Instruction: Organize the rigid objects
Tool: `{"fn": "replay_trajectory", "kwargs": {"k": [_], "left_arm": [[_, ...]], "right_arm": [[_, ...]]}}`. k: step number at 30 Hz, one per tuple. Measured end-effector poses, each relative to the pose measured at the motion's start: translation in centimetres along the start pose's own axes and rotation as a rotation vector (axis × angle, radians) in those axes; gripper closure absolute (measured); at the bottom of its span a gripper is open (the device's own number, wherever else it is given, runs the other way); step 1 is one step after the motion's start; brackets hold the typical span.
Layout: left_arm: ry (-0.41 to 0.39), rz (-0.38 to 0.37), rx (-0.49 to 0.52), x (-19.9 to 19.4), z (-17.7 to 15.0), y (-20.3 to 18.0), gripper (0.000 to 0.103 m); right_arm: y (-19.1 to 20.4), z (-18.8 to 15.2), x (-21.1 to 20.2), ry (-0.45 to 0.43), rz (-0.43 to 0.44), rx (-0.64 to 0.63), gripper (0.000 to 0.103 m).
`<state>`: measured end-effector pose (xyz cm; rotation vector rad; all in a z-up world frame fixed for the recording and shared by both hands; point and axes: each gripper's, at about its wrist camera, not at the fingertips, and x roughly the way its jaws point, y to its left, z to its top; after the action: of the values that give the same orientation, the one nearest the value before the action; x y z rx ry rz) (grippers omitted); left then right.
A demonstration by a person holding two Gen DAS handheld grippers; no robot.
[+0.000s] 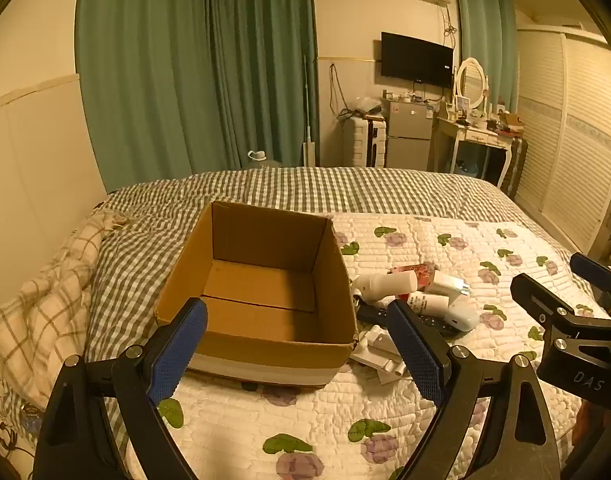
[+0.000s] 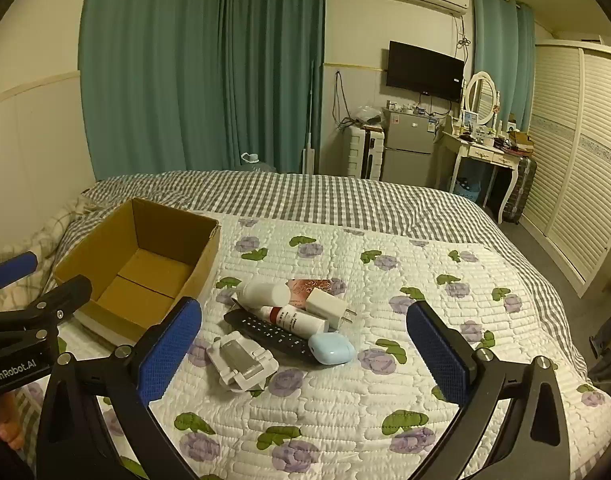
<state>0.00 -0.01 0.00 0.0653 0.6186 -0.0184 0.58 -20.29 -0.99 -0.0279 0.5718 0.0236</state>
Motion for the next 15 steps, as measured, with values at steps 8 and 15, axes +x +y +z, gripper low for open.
{"fn": "replay_trajectory", "kwargs": {"k": [8, 15], "left_arm": [[0.005, -0.004, -0.008, -0.05, 0.07, -0.04, 0.009], [-0.002, -0.008, -0.010, 0.02, -0.33, 0.23, 0.009]], "right_arm": [[-0.02, -0.20, 0.24, 0.000, 0.001, 0.004, 0.000], [0.29, -0.56, 0.55, 0.015, -0.001, 0.003, 0.000]]}}
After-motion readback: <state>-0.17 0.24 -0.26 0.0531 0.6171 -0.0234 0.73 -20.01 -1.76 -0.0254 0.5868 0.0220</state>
